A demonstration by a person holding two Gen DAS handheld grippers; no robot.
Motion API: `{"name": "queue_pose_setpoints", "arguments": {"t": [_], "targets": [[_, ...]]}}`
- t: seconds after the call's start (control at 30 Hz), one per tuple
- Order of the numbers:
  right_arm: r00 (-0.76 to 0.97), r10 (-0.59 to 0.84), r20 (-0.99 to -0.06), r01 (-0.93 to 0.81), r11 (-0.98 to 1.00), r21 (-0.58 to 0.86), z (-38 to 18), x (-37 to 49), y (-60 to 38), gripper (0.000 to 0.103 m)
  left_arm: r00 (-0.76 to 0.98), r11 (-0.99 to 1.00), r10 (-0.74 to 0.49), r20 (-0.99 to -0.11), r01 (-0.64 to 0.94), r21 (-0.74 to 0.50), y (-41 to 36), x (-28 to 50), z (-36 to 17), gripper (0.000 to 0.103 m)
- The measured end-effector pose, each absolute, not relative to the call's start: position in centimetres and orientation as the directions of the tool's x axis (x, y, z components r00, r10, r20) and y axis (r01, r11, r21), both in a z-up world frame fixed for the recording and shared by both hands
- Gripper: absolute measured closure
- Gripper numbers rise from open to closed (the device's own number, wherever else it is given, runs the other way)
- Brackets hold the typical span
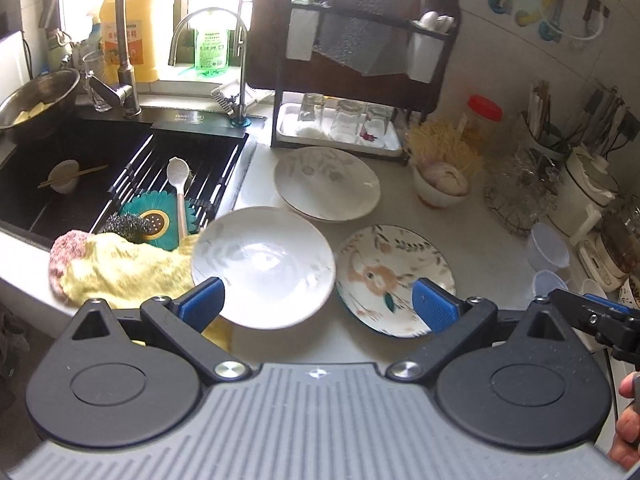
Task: Organize plates and bowls
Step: 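Move both grippers toward the rim of the white leaf-pattern plate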
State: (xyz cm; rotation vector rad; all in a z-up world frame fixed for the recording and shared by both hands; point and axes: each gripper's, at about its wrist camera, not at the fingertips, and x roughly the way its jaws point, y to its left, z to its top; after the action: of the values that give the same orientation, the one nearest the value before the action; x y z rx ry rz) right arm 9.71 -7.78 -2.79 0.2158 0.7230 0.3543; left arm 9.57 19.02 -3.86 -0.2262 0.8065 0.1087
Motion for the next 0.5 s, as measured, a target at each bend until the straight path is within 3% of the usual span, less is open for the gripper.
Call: {"name": "queue_pose_setpoints", "arguments": {"t": [0.3, 0.5], "targets": [[0.638, 0.378, -0.671, -0.185, 0.921, 0.342, -5.3, 14.6, -0.9, 0.004, 0.643, 0.965, -0.085, -0.761, -0.137, -0.224, 27.1, 15.3, -7.0, 0.002], [0.599, 0.353, -0.719, -0.052, 0.913, 0.405, -7.6, 16.0, 2.0, 0.007, 0.588, 0.973, -0.162, -0.792, -0.039, -0.228, 31.0, 18.5, -9.2, 0.002]]}}
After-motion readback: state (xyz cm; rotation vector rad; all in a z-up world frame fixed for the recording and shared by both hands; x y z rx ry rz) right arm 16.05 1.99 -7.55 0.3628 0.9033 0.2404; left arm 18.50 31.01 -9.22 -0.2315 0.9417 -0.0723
